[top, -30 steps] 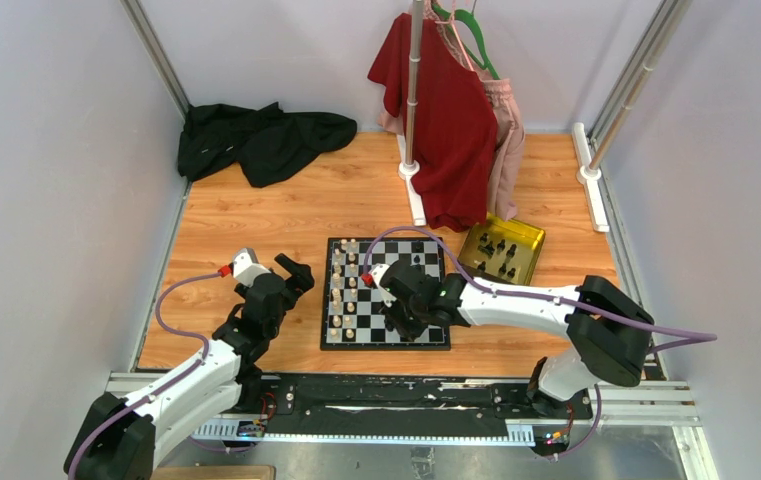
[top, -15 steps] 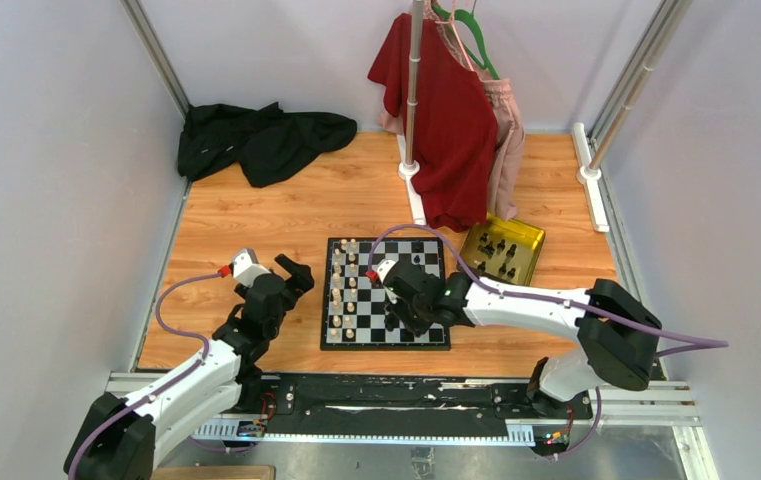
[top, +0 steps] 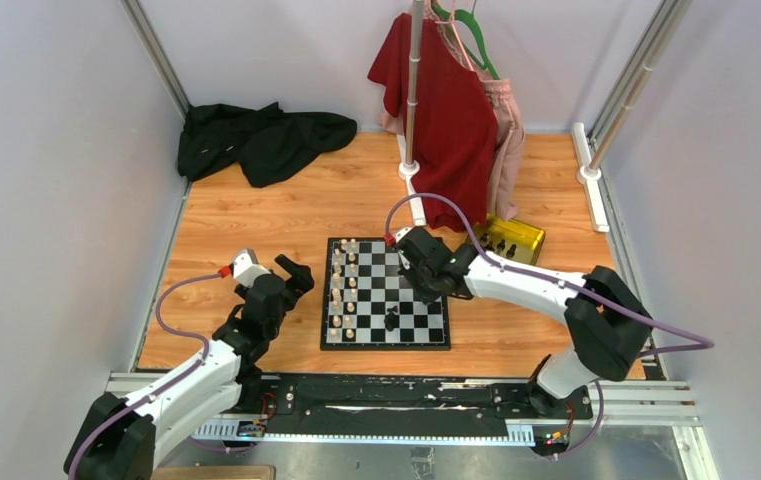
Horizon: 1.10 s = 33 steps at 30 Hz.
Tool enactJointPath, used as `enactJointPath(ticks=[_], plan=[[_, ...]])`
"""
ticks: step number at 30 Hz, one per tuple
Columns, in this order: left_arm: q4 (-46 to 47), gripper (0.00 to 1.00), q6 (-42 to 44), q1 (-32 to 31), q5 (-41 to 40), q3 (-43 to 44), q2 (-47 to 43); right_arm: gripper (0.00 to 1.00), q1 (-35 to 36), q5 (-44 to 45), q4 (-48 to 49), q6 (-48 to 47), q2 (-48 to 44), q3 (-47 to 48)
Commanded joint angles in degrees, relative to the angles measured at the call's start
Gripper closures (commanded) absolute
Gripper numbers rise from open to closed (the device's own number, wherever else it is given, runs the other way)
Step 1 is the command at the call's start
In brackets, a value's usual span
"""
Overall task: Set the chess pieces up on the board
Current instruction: Place the chess piece on the chessboard.
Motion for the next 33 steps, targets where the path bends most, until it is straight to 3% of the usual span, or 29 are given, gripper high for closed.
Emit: enactJointPath(ticks=[1, 30, 33], plan=[[0.8, 0.0, 0.8, 0.4, -1.0, -0.4, -0.4, 1.0, -2.7, -0.4, -0.4, -2.2, 3.8, 3.1], [0.9, 0.0, 1.0, 0.4, -1.4, -1.1, 0.3, 1.0, -7.1, -4.4, 0.6, -3.1, 10.7, 8.1], [0.9, 0.0, 1.0, 0.4, -1.3, -1.1, 0.3, 0.94, -7.2, -4.3, 0.6, -3.0, 10.7, 7.9]])
